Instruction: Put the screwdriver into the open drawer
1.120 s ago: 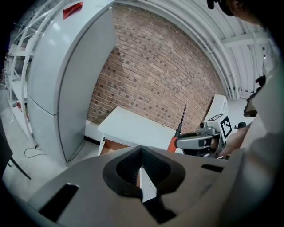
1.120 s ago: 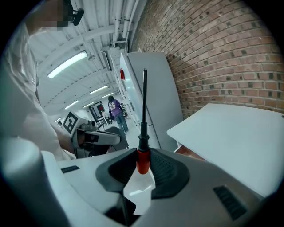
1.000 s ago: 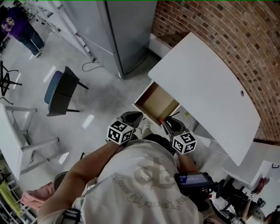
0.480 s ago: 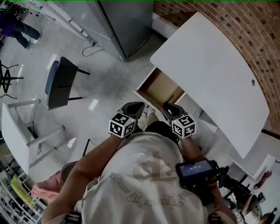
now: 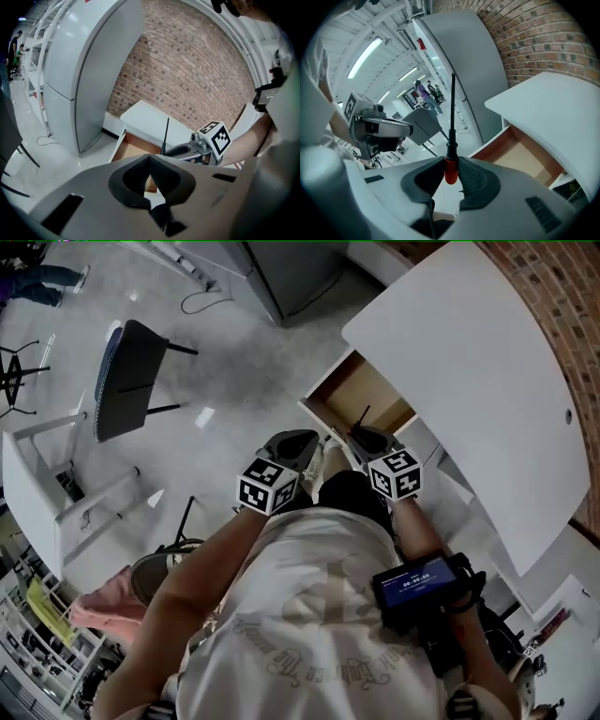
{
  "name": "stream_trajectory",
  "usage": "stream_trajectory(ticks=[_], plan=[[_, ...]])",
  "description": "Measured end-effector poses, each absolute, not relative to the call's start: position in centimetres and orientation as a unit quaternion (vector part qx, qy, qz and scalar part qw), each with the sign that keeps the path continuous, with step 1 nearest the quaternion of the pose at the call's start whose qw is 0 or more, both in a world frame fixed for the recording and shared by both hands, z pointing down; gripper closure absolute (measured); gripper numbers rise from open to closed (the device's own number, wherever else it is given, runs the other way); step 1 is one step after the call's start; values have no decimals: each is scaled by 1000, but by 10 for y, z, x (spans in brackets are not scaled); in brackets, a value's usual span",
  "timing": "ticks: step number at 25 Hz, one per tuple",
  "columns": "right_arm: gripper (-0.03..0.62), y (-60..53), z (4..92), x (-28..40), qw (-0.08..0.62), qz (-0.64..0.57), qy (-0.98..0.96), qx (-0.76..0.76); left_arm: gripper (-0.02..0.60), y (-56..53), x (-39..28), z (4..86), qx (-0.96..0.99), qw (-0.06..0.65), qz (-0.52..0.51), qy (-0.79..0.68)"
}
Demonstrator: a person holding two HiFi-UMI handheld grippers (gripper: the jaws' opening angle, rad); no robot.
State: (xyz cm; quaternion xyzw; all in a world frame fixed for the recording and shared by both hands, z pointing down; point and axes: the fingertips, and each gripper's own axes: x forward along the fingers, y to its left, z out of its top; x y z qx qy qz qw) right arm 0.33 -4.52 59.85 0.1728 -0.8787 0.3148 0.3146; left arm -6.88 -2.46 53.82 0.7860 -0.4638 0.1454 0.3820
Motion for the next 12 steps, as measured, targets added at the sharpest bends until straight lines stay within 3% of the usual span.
stream_trajectory(ticks=[12], plan=[[491, -57, 674, 2, 351, 357, -849, 169, 561, -26, -68, 588, 756, 421, 145, -480]])
